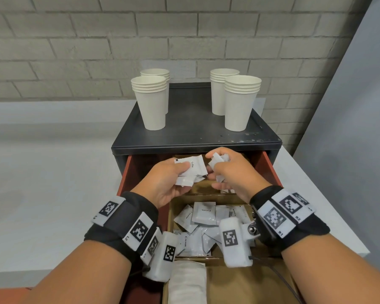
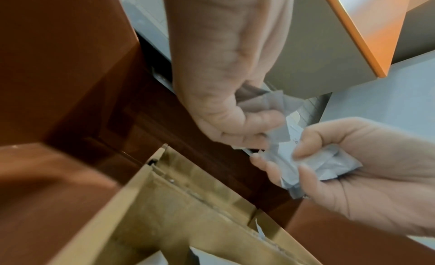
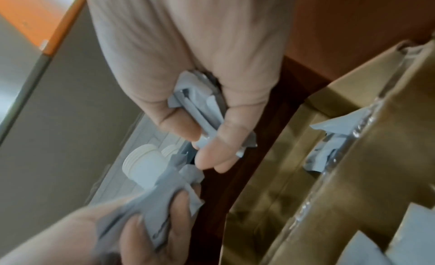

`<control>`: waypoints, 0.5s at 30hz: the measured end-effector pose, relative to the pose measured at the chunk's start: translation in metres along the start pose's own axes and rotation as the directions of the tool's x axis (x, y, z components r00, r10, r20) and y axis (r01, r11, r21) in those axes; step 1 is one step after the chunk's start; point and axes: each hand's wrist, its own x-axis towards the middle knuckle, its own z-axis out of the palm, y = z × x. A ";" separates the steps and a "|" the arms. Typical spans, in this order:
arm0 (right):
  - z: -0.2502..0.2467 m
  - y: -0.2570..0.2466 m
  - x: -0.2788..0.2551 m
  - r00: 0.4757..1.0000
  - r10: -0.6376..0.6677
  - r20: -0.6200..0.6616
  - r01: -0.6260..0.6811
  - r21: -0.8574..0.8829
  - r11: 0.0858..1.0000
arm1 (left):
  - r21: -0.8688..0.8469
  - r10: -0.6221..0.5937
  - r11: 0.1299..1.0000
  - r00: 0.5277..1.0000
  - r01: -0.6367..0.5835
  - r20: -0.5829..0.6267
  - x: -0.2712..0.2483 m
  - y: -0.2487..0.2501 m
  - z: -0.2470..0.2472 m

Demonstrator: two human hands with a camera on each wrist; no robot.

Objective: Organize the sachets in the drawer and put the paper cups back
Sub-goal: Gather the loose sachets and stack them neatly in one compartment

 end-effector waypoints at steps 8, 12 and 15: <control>-0.001 0.007 -0.001 0.976 -0.014 0.216 -0.017 0.138 0.990 | 0.128 0.038 0.990 0.980 -0.064 0.196 -0.003 -0.003 -0.001; -0.001 0.008 0.001 0.971 -0.017 0.238 -0.015 0.133 0.991 | 0.076 -0.033 0.997 0.975 0.017 0.222 -0.006 -0.002 0.001; -0.004 0.007 0.002 0.983 -0.015 0.184 -0.012 0.142 0.990 | 0.075 -0.039 0.997 0.980 0.024 0.194 -0.009 0.000 0.002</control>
